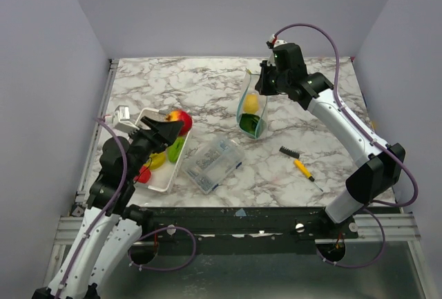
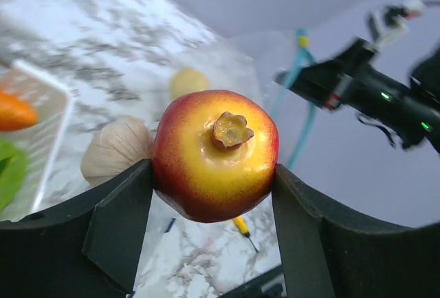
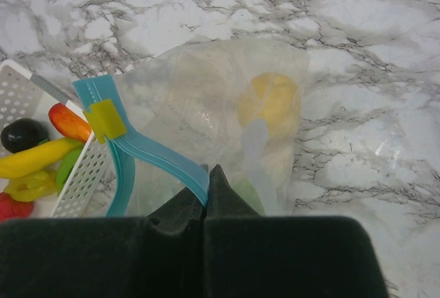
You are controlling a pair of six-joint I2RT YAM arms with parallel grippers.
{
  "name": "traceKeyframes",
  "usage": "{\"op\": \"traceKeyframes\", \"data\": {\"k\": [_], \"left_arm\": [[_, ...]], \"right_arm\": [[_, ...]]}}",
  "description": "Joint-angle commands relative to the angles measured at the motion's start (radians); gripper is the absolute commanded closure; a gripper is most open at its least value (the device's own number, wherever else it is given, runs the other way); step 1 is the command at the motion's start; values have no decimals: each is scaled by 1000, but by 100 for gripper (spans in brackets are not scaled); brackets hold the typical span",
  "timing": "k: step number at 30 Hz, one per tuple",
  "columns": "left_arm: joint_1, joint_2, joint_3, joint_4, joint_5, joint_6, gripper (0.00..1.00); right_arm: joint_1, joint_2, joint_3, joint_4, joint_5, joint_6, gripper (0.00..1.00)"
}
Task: Place the food in the zip-top bag and seal the zipper
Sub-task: Place the fake fruit in the bin.
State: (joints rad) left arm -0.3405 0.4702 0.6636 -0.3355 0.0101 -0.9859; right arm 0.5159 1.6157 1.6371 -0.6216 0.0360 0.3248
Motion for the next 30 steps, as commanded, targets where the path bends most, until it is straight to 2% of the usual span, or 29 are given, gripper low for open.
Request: {"op": "traceKeyframes", "data": {"k": [1, 2, 4, 7, 9, 12, 16, 20, 26, 30], "left_arm": [[0, 157, 61, 440, 431, 131, 64], [-5, 207, 92, 463, 496, 131, 67], [-42, 281, 126, 535, 550, 131, 68], [-192, 354, 162, 602, 490, 197, 65], [-287, 422, 216, 585, 454, 257, 65], [-370, 523, 277, 596, 468, 309, 66], [-387, 635, 342, 640, 572, 302, 69], [-387, 718, 406, 615, 603, 285, 72], [-387, 773, 436, 617, 583, 257, 82], [-379, 722, 422, 546, 516, 294, 91]], "right_arm": [[1, -1, 12, 35, -51, 22, 100], [2, 0, 12, 37, -65, 26, 100], [2, 1, 17, 31, -70, 28, 100], [2, -5, 21, 23, -64, 27, 100], [3, -13, 20, 23, -60, 28, 100], [2, -21, 18, 23, -56, 27, 100], [2, -28, 10, 34, -65, 41, 100], [2, -23, 21, 19, -85, 42, 100], [2, -40, 15, 19, -81, 41, 100], [2, -33, 17, 19, -80, 39, 100]]}}
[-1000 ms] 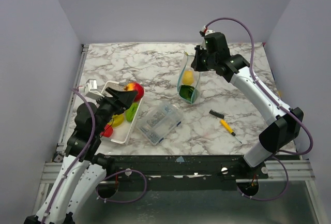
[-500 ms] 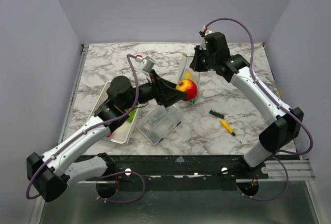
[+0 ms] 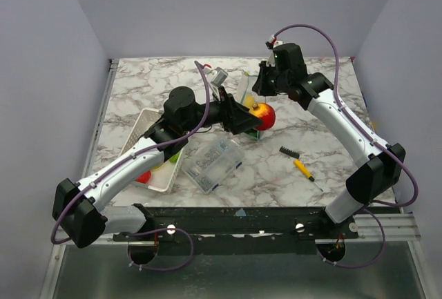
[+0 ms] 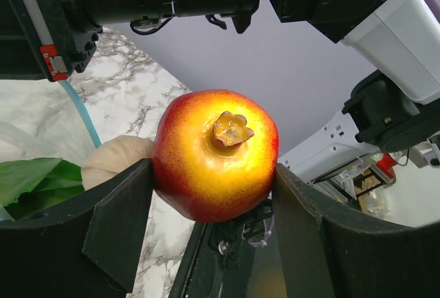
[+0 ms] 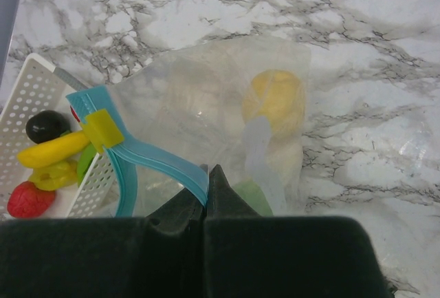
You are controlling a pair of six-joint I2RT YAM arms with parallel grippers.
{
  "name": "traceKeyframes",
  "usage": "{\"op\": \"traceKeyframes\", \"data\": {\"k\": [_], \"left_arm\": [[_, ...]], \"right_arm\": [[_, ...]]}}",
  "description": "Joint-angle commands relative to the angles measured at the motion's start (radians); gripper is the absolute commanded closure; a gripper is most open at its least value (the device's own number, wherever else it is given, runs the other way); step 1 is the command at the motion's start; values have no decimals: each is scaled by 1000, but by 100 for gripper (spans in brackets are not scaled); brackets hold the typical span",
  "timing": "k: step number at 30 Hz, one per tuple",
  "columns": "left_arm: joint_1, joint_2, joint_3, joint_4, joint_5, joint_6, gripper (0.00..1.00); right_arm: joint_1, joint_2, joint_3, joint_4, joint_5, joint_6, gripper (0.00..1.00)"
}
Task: Place the food in the zip-top bag and seal the zipper
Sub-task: Place the fake fruit in the bin.
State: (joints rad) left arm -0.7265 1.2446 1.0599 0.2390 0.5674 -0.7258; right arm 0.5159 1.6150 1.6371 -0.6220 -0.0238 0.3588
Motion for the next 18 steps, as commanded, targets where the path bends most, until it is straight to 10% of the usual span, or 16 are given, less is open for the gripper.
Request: {"op": "traceKeyframes", "data": {"k": [1, 18], "left_arm": [[11, -79, 14, -53, -68, 51, 93], [264, -504, -219, -868, -732, -39, 100]], "right_arm": [[2, -31, 16, 20, -21, 6, 100], [2, -7, -6, 50, -30, 0, 100]]}}
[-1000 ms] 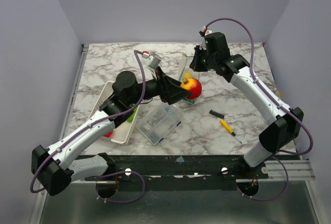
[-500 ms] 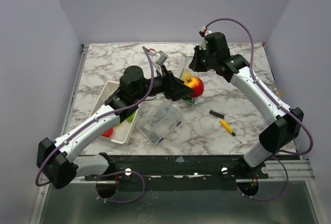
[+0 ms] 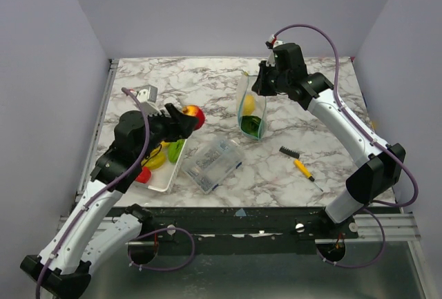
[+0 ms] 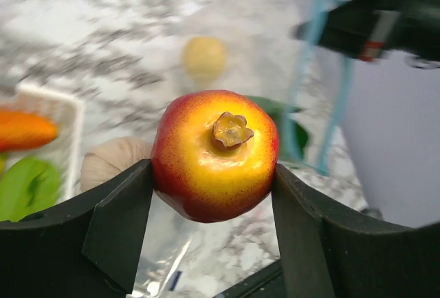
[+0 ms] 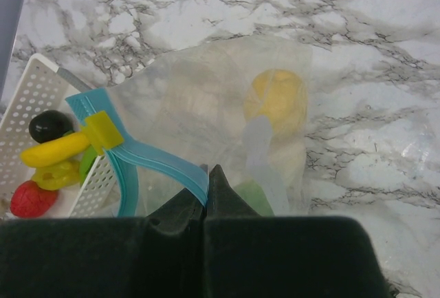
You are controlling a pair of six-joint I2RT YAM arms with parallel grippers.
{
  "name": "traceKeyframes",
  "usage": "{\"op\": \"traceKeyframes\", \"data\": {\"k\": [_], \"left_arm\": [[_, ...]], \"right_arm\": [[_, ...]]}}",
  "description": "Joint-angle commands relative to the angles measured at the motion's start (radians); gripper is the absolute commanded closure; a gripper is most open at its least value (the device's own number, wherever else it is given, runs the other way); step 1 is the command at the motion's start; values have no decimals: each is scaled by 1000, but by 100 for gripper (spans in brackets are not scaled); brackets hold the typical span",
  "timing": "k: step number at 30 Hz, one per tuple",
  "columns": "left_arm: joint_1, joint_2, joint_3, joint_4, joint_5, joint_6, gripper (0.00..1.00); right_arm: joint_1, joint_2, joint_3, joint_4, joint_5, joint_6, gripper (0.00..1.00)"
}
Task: Place the food in the zip-top bag and seal the zipper
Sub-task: Place the fake fruit in the bin.
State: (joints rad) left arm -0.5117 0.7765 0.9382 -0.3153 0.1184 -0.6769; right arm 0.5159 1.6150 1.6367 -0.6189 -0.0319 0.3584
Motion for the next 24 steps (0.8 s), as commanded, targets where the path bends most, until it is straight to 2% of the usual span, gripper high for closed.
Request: {"op": "traceKeyframes", "data": {"k": [1, 5, 9, 11, 14, 16, 20, 24], "left_arm": [[62, -55, -133, -319, -310, -105, 100], [94, -128, -290, -286, -394, -176, 100], [117, -123, -352, -327, -453, -258, 98], [121, -115, -361, -376, -492, -321, 81], [125, -121, -371, -405, -517, -365, 36], [125, -127, -377, -412, -513, -385, 19], [127, -117, -380, -411, -488, -408, 3], [128, -81, -372, -405, -456, -409, 1]], "right_arm": [[1, -5, -8, 47, -23, 1, 100], [1, -1, -14, 54, -26, 4, 100], [2, 5, -11, 49, -37, 5, 100], [2, 1, -14, 46, -36, 5, 100], [2, -9, -22, 47, -28, 4, 100], [1, -11, -25, 49, -25, 5, 100], [2, -9, -29, 60, -28, 13, 100], [2, 1, -31, 64, -50, 18, 100]]}}
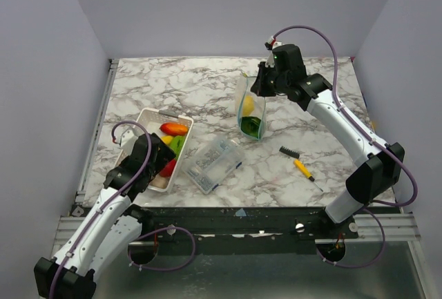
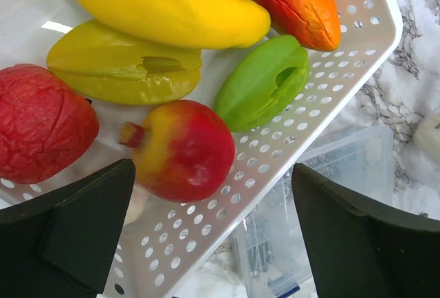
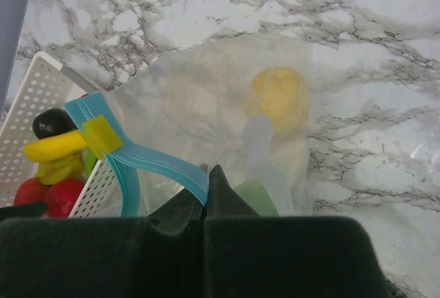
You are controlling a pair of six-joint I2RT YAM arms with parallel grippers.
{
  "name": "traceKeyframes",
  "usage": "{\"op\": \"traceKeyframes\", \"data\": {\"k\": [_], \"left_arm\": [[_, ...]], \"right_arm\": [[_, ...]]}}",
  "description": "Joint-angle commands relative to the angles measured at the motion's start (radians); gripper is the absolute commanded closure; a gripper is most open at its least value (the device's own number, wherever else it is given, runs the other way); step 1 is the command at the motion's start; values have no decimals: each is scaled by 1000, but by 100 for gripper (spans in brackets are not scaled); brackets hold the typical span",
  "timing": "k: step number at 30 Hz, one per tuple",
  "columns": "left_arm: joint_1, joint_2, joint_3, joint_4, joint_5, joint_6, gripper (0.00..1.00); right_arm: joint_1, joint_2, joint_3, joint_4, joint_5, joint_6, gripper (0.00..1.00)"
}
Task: Place the food in the zip-top bag and seal the zipper
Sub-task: Place the fake fruit in the bin, then pick up the fake fruit from the bin.
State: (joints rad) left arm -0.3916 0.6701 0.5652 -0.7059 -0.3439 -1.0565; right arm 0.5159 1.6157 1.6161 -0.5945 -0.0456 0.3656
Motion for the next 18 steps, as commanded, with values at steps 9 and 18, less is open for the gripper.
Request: {"op": "traceKeyframes", "data": {"k": [9, 18], "left_arm": [[8, 92, 7, -46, -2, -89, 14], [8, 258, 5, 81, 0, -54, 22]], "right_arm": [[2, -4, 1, 36, -34, 11, 100], [2, 6, 20, 22, -41, 10, 100]]}}
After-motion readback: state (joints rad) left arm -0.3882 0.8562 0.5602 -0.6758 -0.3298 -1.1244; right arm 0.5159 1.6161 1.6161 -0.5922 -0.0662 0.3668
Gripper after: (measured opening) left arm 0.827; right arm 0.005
